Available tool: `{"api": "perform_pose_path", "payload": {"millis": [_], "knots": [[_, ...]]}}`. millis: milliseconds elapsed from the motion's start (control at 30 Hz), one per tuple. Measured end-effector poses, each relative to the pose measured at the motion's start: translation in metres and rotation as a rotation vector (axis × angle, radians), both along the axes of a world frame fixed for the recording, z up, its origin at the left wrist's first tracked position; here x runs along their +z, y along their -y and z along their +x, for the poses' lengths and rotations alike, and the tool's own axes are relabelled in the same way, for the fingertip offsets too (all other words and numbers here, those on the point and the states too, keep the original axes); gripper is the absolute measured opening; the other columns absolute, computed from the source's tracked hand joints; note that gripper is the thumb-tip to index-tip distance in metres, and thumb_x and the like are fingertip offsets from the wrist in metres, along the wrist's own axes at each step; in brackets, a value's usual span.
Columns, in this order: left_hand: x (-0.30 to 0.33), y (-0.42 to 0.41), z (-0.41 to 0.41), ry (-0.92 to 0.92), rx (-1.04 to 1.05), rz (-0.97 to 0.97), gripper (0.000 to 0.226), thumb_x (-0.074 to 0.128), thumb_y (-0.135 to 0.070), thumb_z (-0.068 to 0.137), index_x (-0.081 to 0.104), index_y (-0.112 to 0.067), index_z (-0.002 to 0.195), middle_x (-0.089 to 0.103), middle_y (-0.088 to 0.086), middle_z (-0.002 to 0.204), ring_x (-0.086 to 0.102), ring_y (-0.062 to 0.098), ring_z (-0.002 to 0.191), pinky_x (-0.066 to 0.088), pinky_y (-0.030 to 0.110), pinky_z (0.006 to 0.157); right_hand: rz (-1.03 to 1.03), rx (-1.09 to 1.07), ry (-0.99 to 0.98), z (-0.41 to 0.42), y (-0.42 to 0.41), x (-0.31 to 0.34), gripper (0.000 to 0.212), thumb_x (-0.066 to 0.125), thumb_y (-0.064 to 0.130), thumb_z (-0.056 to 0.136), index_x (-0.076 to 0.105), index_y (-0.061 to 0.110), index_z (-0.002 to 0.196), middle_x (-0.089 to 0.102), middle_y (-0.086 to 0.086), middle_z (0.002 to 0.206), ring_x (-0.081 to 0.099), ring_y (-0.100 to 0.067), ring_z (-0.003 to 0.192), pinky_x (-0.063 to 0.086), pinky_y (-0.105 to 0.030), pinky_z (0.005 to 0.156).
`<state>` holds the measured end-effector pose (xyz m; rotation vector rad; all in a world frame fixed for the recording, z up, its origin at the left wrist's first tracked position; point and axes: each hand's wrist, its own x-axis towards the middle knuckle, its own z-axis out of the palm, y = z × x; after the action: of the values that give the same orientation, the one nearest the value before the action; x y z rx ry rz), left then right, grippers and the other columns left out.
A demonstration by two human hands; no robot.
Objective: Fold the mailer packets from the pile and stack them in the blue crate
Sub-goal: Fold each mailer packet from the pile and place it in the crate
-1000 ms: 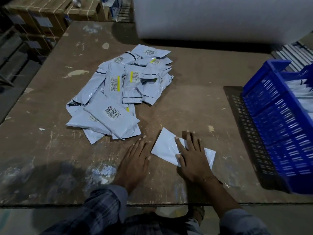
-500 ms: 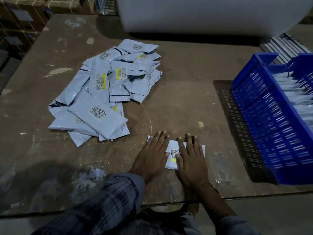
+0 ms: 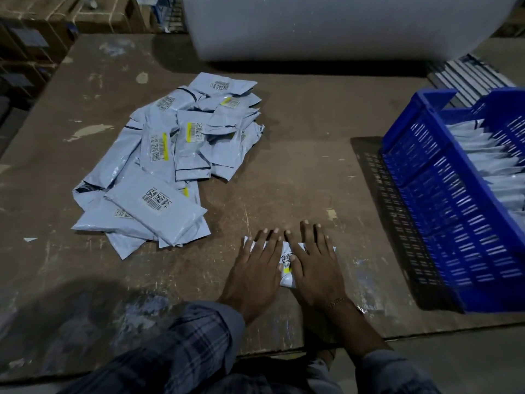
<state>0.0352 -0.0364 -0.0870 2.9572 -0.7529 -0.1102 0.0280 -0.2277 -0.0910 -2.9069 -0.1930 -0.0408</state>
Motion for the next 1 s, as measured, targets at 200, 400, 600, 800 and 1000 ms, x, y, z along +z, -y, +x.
{"api": "perform_pose_path", "payload": {"millis": [200, 400, 600, 800, 1000], "knots": [[0.0, -0.007, 0.007, -0.015, -0.022, -0.028, 0.065, 0.016, -0.041, 0.113, 0.014, -0.008, 0.169, 0.008, 0.01, 0.178, 0.007, 0.029, 0.164, 0.024, 0.056, 0.126, -0.012, -0.054, 0.015, -0.016, -0.007, -0.001, 0.058, 0.034, 0.036, 0.107, 0.024, 0.03, 0.164, 0.005, -0.003, 0.175, -0.002, -0.028, 0.161, 0.013, -0.051, 0.129], [0.001, -0.008, 0.008, 0.025, -0.068, 0.008, 0.065, 0.009, -0.04, 0.112, 0.008, -0.009, 0.169, 0.002, 0.011, 0.178, 0.004, 0.03, 0.164, 0.018, 0.057, 0.128, -0.007, -0.075, 0.022, -0.028, -0.012, -0.001, 0.055, 0.027, 0.036, 0.108, 0.029, 0.03, 0.163, 0.009, 0.0, 0.174, -0.001, -0.028, 0.161, 0.008, -0.048, 0.129], [-0.005, 0.0, 0.002, 0.013, -0.017, 0.002, 0.063, 0.019, -0.038, 0.114, 0.017, -0.006, 0.168, 0.011, 0.014, 0.176, 0.011, 0.034, 0.163, 0.017, 0.063, 0.125, -0.003, -0.044, 0.007, -0.009, -0.005, -0.006, 0.055, 0.027, 0.037, 0.109, 0.027, 0.031, 0.164, 0.004, -0.003, 0.175, -0.001, -0.028, 0.161, 0.011, -0.049, 0.129], [-0.004, 0.0, 0.003, -0.004, 0.002, -0.009, 0.066, 0.009, -0.042, 0.112, 0.011, -0.008, 0.169, 0.005, 0.013, 0.177, 0.007, 0.034, 0.164, 0.015, 0.06, 0.128, 0.029, -0.062, -0.023, -0.005, -0.005, -0.007, 0.055, 0.025, 0.038, 0.11, 0.022, 0.034, 0.165, 0.001, -0.001, 0.175, -0.005, -0.024, 0.161, 0.009, -0.046, 0.13], [-0.001, -0.002, 0.011, -0.017, -0.002, -0.01, 0.066, 0.022, -0.042, 0.11, 0.017, -0.013, 0.169, 0.006, 0.011, 0.178, 0.009, 0.035, 0.163, 0.023, 0.059, 0.126, 0.067, -0.093, 0.002, -0.039, -0.01, -0.006, 0.054, 0.021, 0.038, 0.11, 0.024, 0.032, 0.164, 0.007, 0.0, 0.174, -0.001, -0.023, 0.161, 0.012, -0.048, 0.129]]}}
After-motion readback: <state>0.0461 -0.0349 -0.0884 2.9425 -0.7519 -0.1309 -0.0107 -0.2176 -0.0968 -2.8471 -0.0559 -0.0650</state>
